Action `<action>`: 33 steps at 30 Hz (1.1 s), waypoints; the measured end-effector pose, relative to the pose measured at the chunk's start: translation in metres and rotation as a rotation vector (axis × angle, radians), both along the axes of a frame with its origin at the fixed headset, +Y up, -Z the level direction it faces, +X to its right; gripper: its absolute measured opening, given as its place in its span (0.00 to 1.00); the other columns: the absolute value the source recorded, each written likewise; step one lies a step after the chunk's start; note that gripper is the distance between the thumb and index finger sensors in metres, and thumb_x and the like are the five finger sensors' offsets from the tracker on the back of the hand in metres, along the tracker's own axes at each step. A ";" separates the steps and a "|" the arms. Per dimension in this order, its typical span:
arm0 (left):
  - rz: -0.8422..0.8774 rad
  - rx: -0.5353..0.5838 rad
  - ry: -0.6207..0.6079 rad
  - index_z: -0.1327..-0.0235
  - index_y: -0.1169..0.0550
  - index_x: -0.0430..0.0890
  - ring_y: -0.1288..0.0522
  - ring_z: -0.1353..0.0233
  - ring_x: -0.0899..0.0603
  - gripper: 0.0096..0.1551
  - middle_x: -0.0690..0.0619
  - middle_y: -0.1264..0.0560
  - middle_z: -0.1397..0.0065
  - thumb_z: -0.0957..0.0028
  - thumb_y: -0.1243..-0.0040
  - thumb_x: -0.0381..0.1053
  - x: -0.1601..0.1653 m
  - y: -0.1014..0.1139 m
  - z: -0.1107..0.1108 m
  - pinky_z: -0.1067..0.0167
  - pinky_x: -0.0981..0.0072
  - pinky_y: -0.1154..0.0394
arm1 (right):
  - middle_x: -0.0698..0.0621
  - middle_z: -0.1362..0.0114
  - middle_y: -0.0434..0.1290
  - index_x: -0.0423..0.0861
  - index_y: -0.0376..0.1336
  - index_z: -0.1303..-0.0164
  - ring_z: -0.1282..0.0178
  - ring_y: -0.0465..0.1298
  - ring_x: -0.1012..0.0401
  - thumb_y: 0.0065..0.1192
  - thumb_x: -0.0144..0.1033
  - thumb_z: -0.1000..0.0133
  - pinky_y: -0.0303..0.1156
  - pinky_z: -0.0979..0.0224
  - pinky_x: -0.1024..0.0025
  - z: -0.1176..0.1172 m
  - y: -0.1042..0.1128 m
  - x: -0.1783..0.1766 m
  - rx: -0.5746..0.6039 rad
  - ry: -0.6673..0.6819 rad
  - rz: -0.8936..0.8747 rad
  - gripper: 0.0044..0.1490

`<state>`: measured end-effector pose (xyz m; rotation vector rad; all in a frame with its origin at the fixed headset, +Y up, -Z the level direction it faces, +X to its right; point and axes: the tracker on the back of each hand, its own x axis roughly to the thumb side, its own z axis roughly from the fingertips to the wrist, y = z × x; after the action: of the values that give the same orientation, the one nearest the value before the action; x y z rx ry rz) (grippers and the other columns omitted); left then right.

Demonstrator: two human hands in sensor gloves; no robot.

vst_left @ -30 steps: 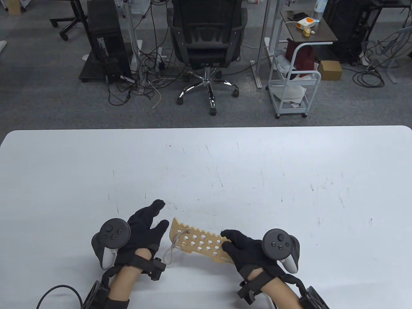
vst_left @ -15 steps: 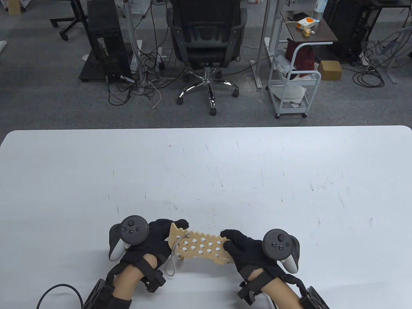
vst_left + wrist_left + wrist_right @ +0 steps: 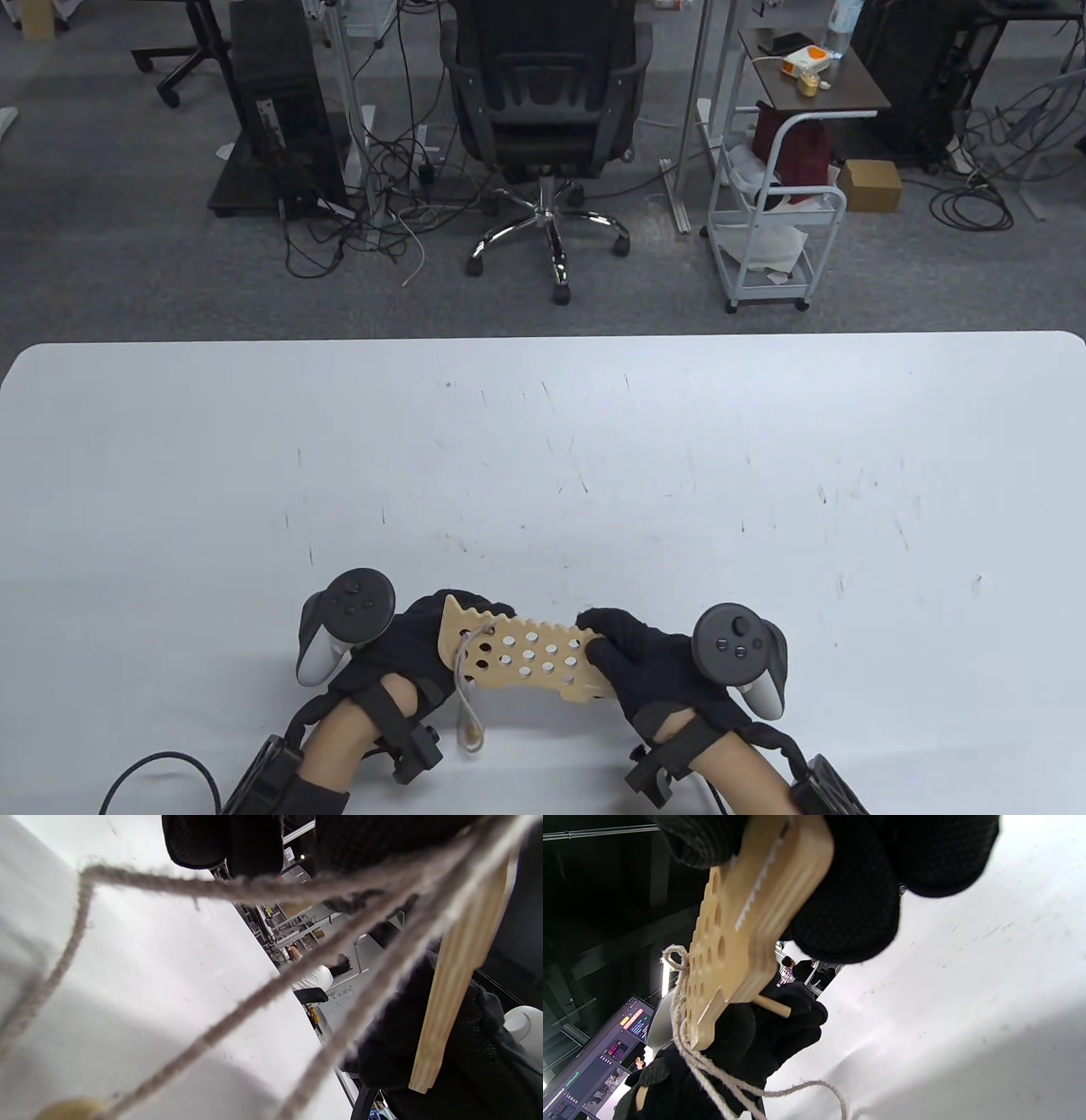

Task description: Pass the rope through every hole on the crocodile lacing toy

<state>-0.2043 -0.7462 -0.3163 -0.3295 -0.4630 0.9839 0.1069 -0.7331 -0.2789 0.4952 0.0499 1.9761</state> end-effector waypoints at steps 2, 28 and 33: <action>0.002 0.004 0.004 0.43 0.18 0.70 0.35 0.23 0.37 0.25 0.52 0.30 0.27 0.57 0.29 0.58 0.000 0.000 0.000 0.24 0.37 0.45 | 0.50 0.48 0.79 0.47 0.63 0.36 0.60 0.84 0.54 0.55 0.43 0.47 0.74 0.45 0.52 0.000 0.000 0.000 -0.002 0.000 -0.004 0.29; 0.001 0.037 0.302 0.42 0.16 0.65 0.30 0.27 0.37 0.25 0.50 0.25 0.32 0.56 0.31 0.56 -0.037 0.006 -0.008 0.26 0.37 0.42 | 0.50 0.47 0.79 0.47 0.63 0.36 0.59 0.84 0.54 0.56 0.43 0.47 0.73 0.45 0.52 -0.008 -0.001 0.018 -0.019 -0.135 0.007 0.29; 0.023 0.034 0.333 0.42 0.16 0.65 0.29 0.27 0.37 0.25 0.51 0.25 0.32 0.55 0.32 0.57 -0.043 0.007 -0.009 0.26 0.37 0.41 | 0.50 0.47 0.79 0.47 0.63 0.36 0.59 0.84 0.54 0.57 0.44 0.46 0.74 0.45 0.52 -0.010 -0.002 0.022 -0.025 -0.156 0.010 0.29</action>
<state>-0.2475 -0.7395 -0.3249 -0.1258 -0.1806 1.0291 0.1285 -0.7349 -0.2888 0.3245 -0.0206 2.0155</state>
